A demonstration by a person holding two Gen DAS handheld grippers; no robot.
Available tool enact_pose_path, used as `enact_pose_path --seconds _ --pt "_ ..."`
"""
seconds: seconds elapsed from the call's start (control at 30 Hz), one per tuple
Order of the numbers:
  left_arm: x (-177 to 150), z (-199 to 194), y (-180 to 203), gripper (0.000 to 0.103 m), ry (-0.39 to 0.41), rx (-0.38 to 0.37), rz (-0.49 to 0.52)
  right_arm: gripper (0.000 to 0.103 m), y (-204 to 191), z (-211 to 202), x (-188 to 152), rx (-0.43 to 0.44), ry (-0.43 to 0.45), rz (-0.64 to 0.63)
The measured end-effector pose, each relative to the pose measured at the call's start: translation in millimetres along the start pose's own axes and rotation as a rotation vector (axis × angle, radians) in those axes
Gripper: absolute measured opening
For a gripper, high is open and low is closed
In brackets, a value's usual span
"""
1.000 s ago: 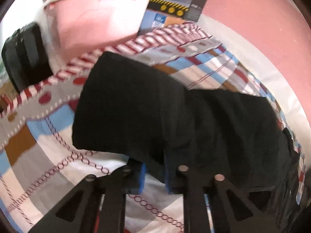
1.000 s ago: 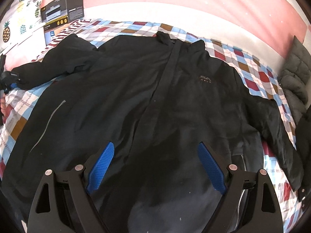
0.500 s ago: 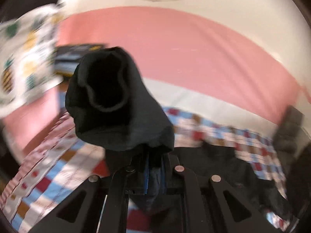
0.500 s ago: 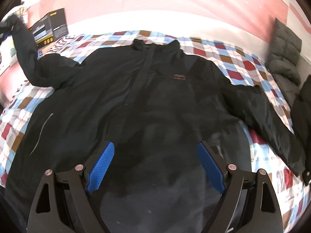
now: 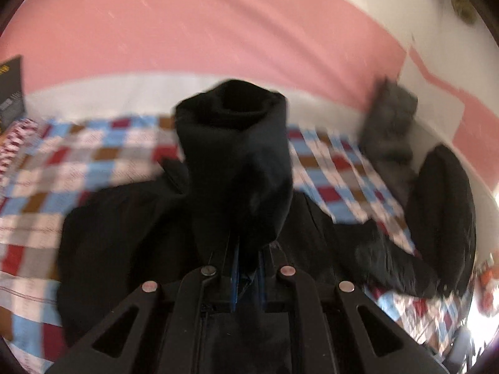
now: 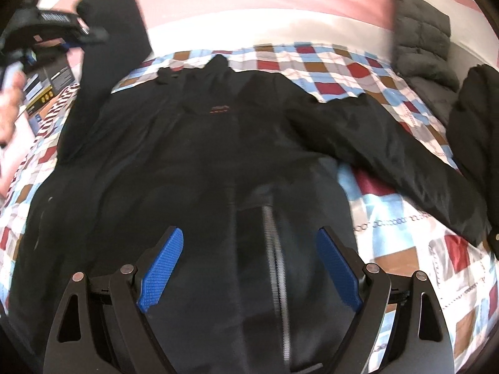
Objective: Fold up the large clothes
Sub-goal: 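Fold the held sleeve across the jacket body with the left tool and release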
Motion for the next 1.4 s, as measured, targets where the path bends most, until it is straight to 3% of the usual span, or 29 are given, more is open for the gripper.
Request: enact_pose_path --seconds 0.13,0.23,0.27,0.3,0.37,0.47,0.57,0.67,0.73,0.8,0.83,0.87,0.93,1.07,1.17,1.23,1.3,1.4 --pt "-28.9 47.3 16.9 0.013 -0.104 -0.023 0.018 0.087 16.1 6.3 -0.4 -0.001 -0.009 0.039" --pt "-37.4 73.6 15.2 0.037 -0.178 -0.110 -0.035 0.087 23.3 11.1 -0.5 0.005 -0.019 0.063" --pt "-40.2 77.4 14.9 0.051 -0.200 -0.138 -0.058 0.087 25.2 12.7 -0.2 0.012 -0.025 0.072" --pt "-40.6 76.6 14.8 0.059 -0.206 -0.164 -0.075 0.087 26.3 13.3 -0.1 0.016 -0.028 0.078" --pt "-40.2 62.1 16.9 0.062 -0.183 -0.231 -0.090 0.087 27.1 15.5 1.8 0.032 -0.037 0.091" --pt "-34.6 20.0 13.4 0.063 -0.101 -0.268 -0.067 0.087 25.4 16.7 7.8 0.062 -0.043 0.111" --pt "-30.3 -16.3 -19.0 0.063 -0.027 -0.188 -0.068 0.087 20.3 18.7 17.3 0.097 -0.037 0.125" --pt "-38.4 -34.5 -73.3 0.062 -0.016 0.018 -0.085 0.087 12.7 28.6 27.6 0.125 -0.053 0.143" --pt "-50.3 -36.1 -115.5 0.060 -0.054 0.134 -0.137 0.087 4.5 38.8 40.3 0.148 -0.052 0.142" --pt "-64.1 -37.3 -148.7 0.050 -0.082 0.197 -0.191 0.070 -7.8 49.6 58.2 0.171 -0.034 0.128" --pt "-70.2 -34.1 -164.0 0.049 -0.097 0.228 -0.213 0.057 -13.7 54.7 65.7 0.178 -0.029 0.119" --pt "-77.9 -30.7 -177.0 0.047 -0.109 0.244 -0.236 0.045 -21.0 63.0 76.2 0.192 -0.021 0.111" --pt "-94.3 -18.8 -190.8 0.043 -0.143 0.234 -0.277 0.033 -30.5 79.1 91.4 0.216 -0.016 0.107" --pt "-115.0 8.8 -183.2 0.042 -0.180 0.245 -0.241 0.032 -34.8 141.8 103.5 0.154 -0.109 0.112" --pt "-116.0 16.4 -174.1 0.042 -0.176 0.254 -0.218 0.032 -21.3 164.9 105.3 0.113 -0.138 0.141" --pt "-113.0 21.4 -175.2 0.044 -0.187 0.259 -0.204 0.032 -14.2 166.4 108.9 0.137 -0.162 0.177" --pt "-110.4 17.8 -171.6 0.044 -0.201 0.270 -0.193 0.033 -13.4 157.4 110.2 0.107 -0.162 0.170" --pt "-108.5 3.3 -162.8 0.044 -0.187 0.227 -0.190 0.033 -12.3 125.1 104.5 0.098 -0.120 0.148"
Point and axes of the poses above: each gripper's, at about its wrist camera, not at the fingertips, and z roughly the way its jaws point, y to its right, x to its top, the point moved 1 cm from there along z, roughly the way its jaws point, and after that the axes turned 8 degrees about z, right-handed, at the moved point
